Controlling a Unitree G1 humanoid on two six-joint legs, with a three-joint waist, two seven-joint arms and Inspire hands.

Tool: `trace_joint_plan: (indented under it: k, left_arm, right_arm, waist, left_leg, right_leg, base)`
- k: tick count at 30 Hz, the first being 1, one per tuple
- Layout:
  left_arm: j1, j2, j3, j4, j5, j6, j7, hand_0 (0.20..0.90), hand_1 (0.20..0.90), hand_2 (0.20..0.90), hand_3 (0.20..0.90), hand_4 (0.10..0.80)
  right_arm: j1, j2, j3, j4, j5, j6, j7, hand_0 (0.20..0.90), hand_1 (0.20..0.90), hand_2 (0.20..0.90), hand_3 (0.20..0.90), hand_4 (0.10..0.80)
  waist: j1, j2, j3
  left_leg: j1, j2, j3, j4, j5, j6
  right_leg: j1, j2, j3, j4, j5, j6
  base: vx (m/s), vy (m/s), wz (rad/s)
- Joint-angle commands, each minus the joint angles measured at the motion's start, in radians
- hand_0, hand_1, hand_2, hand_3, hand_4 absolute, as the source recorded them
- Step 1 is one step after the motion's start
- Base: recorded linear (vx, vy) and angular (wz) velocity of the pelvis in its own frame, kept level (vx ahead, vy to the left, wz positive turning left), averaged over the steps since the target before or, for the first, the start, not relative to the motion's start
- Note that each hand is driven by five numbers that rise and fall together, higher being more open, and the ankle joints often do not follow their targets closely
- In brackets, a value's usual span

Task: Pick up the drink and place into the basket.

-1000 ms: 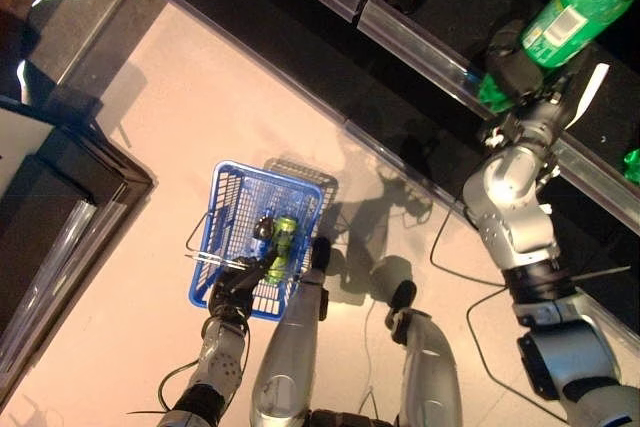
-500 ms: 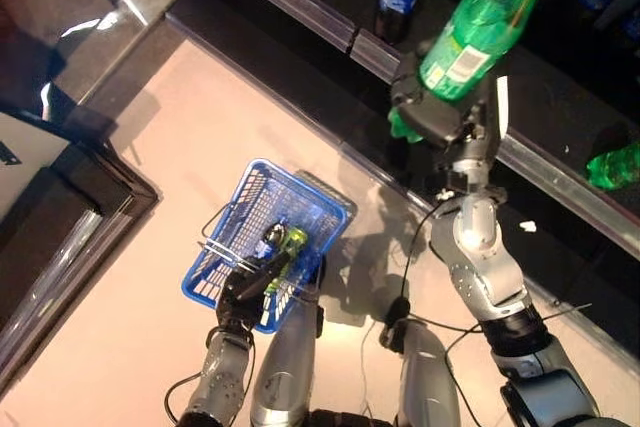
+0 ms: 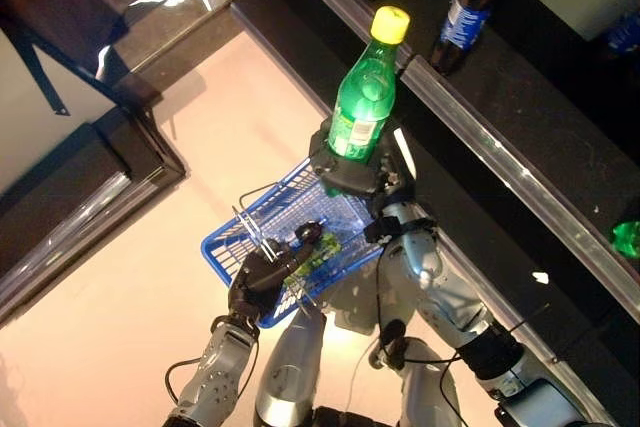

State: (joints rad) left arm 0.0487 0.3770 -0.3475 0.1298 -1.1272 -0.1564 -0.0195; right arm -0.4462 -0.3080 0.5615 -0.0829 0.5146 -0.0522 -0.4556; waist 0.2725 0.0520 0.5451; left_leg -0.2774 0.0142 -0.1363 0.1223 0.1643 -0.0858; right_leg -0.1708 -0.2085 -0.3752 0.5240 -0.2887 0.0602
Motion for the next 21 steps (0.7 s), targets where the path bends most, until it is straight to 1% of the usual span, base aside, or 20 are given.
trace_joint_plan:
  k: [1, 4, 7, 9, 10, 13, 14, 17, 21]
  left_arm:
    - [-0.103, 0.048, 0.026, -0.466, 0.002, -0.148, -0.254, 0.3, 0.3, 0.3, 0.2, 0.1]
    - [-0.12, 0.056, 0.022, -0.502, -0.026, -0.112, -0.309, 0.3, 0.3, 0.3, 0.2, 0.1]
    - [-0.127, 0.056, 0.023, -0.527, -0.039, -0.09, -0.335, 0.3, 0.3, 0.3, 0.2, 0.1]
    - [-0.132, 0.057, 0.019, -0.544, -0.081, -0.063, -0.367, 0.3, 0.3, 0.3, 0.2, 0.1]
    - [-0.132, 0.051, 0.02, -0.559, -0.092, -0.041, -0.414, 0.3, 0.3, 0.3, 0.2, 0.1]
    - [-0.14, 0.056, 0.008, -0.586, -0.121, 0.0, -0.482, 0.3, 0.3, 0.3, 0.2, 0.1]
    - [-0.144, 0.056, 0.006, -0.594, -0.131, 0.024, -0.498, 0.3, 0.3, 0.3, 0.2, 0.1]
    - [-0.156, 0.055, -0.003, -0.606, -0.153, 0.062, -0.537, 0.3, 0.3, 0.3, 0.2, 0.1]
    - [-0.189, 0.053, -0.05, -0.634, -0.158, 0.097, -0.604, 0.3, 0.3, 0.3, 0.2, 0.1]
  right_arm:
    - [-0.147, 0.074, 0.014, -0.124, -0.016, -0.137, 0.002, 0.3, 0.3, 0.3, 0.2, 0.1]
    - [-0.155, 0.087, 0.052, -0.079, -0.022, -0.117, -0.004, 0.3, 0.3, 0.3, 0.2, 0.1]
    - [-0.151, 0.093, 0.075, -0.037, -0.001, -0.111, -0.002, 0.3, 0.3, 0.3, 0.2, 0.1]
    - [-0.139, 0.102, 0.091, 0.005, 0.025, -0.132, 0.005, 0.3, 0.3, 0.3, 0.2, 0.1]
    - [-0.126, 0.11, 0.102, 0.039, 0.045, -0.141, 0.005, 0.3, 0.3, 0.3, 0.2, 0.1]
    - [-0.114, 0.132, 0.119, 0.124, 0.064, -0.163, 0.015, 0.3, 0.3, 0.3, 0.2, 0.1]
    - [-0.11, 0.141, 0.125, 0.15, 0.074, -0.167, 0.022, 0.3, 0.3, 0.3, 0.2, 0.1]
    - [-0.11, 0.155, 0.137, 0.199, 0.109, -0.164, 0.041, 0.3, 0.3, 0.3, 0.2, 0.1]
    - [-0.109, 0.172, 0.141, 0.29, 0.111, -0.169, 0.055, 0.3, 0.3, 0.3, 0.2, 0.1]
  waist:
    - [0.03, 0.033, -0.074]
    - [0.047, 0.032, -0.085]
    - [0.056, 0.033, -0.089]
    - [0.064, 0.034, -0.091]
    - [0.07, 0.036, -0.094]
    - [0.082, 0.037, -0.093]
    - [0.086, 0.038, -0.093]
    - [0.088, 0.038, -0.092]
    - [0.086, 0.048, -0.077]
  left_leg:
    - [0.081, -0.041, -0.025, 0.063, -0.101, 0.037]
    - [0.085, -0.046, -0.044, 0.052, -0.097, 0.037]
    - [0.088, -0.048, -0.053, 0.047, -0.094, 0.036]
    - [0.088, -0.051, -0.06, 0.047, -0.093, 0.036]
    - [0.089, -0.054, -0.069, 0.043, -0.093, 0.035]
    - [0.088, -0.058, -0.084, 0.044, -0.093, 0.036]
    - [0.087, -0.058, -0.089, 0.045, -0.094, 0.037]
    - [0.085, -0.058, -0.089, 0.045, -0.096, 0.037]
    - [0.079, -0.062, -0.092, 0.045, -0.092, 0.04]
  right_leg:
    - [0.071, 0.042, -0.029, -0.107, 0.132, -0.05]
    - [0.081, 0.042, -0.046, -0.116, 0.133, -0.048]
    - [0.086, 0.041, -0.054, -0.12, 0.134, -0.048]
    - [0.092, 0.039, -0.062, -0.124, 0.135, -0.048]
    - [0.095, 0.038, -0.07, -0.125, 0.134, -0.048]
    - [0.099, 0.035, -0.08, -0.125, 0.134, -0.047]
    - [0.098, 0.033, -0.083, -0.121, 0.134, -0.046]
    - [0.098, 0.033, -0.088, -0.123, 0.136, -0.046]
    - [0.09, 0.027, -0.091, -0.116, 0.141, -0.045]
  base:
    - [0.019, -0.069, 0.27]
    - [0.012, -0.047, 0.18]
    - [0.016, -0.02, 0.15]
    - [0.017, -0.02, 0.12]
    - [0.018, -0.028, 0.17]
    - [0.02, -0.033, 0.16]
    - [0.02, -0.025, 0.07]
    - [0.007, 0.002, 0.1]
    - [0.006, 0.002, 0.01]
